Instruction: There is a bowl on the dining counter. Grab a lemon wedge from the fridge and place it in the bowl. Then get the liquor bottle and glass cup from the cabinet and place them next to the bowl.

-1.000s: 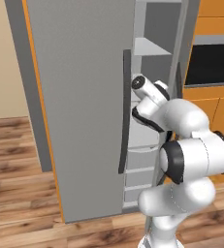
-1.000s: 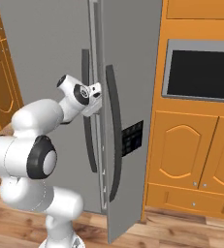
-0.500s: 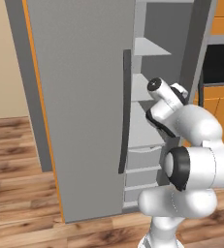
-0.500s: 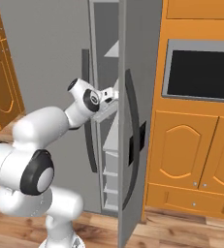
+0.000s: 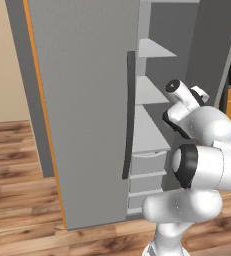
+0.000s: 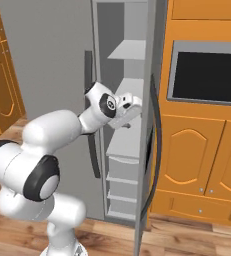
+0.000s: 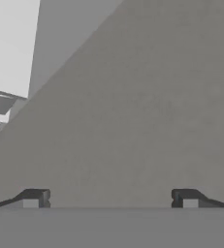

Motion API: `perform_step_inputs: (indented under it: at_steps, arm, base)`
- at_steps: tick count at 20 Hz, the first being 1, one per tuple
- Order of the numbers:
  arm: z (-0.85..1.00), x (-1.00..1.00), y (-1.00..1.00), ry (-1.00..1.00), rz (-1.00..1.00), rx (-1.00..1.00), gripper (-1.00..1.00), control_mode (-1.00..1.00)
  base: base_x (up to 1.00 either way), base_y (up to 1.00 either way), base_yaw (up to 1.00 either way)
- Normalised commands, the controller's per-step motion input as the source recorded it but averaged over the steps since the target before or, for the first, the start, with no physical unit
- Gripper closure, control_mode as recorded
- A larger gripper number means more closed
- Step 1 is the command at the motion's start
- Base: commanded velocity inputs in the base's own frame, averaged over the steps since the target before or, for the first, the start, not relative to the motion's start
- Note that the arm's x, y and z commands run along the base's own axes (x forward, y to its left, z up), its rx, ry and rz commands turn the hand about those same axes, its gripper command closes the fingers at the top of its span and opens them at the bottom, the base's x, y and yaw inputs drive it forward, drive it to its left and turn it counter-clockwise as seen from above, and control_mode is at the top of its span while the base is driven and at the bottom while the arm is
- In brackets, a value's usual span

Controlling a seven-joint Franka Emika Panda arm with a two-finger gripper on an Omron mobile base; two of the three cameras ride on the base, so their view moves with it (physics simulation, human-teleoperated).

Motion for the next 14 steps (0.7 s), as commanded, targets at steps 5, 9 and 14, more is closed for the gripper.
perform_step_inputs:
  at_steps: [5,9,14]
  arm:
    - [0.0,0.0,-0.62,0.04,-0.04,0.0,-1.0,-1.0]
    - [0.0,0.0,-0.48,0.02,0.0,0.03,-1.0,-1.0]
    - [-0.1,0.0,-0.17,0.04,0.02,0.05,-1.0,-1.0]
  base:
    - [0.0,0.0,0.0]
    - [0.0,0.0,0.0]
    - [0.0,0.0,0.0]
